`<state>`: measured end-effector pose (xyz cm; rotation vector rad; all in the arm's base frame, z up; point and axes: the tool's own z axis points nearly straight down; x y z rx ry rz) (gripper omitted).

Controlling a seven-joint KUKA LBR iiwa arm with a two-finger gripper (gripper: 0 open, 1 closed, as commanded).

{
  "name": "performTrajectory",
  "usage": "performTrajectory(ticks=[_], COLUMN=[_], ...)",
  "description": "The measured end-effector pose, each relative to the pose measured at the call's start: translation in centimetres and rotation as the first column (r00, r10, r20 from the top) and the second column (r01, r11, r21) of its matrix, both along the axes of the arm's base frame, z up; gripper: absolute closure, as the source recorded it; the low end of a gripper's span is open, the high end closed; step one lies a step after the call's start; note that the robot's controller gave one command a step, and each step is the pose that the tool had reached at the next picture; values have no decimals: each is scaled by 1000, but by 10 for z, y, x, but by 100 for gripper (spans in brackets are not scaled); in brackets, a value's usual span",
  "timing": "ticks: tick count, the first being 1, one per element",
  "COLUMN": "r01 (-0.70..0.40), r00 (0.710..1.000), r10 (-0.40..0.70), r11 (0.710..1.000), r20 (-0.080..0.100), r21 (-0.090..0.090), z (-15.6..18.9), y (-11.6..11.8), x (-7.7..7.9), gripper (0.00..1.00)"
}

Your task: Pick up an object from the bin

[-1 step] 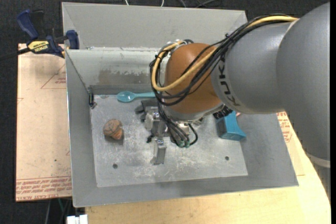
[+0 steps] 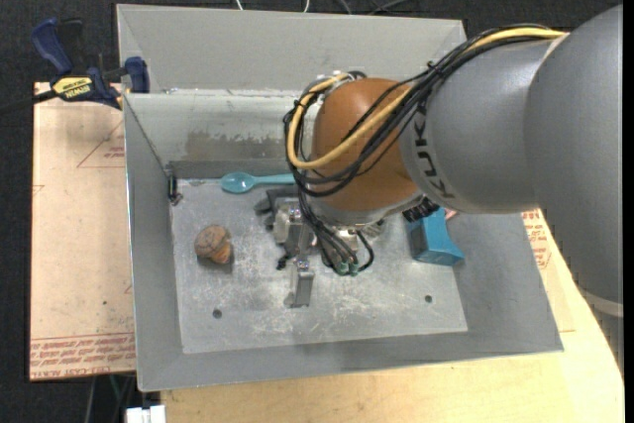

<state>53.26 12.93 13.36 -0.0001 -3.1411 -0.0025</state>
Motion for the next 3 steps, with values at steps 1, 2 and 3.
performTrajectory(ticks=[1, 2, 3], r01=[36, -43, 9], r00=[999, 999, 1000], r10=[-36, 43, -9], r11=[999, 999, 1000], r20=[3, -4, 13], r21=[2, 3, 3], z=[20, -20, -45], y=[-46, -60, -84], x=[76, 78, 116], gripper=[0, 0, 0])
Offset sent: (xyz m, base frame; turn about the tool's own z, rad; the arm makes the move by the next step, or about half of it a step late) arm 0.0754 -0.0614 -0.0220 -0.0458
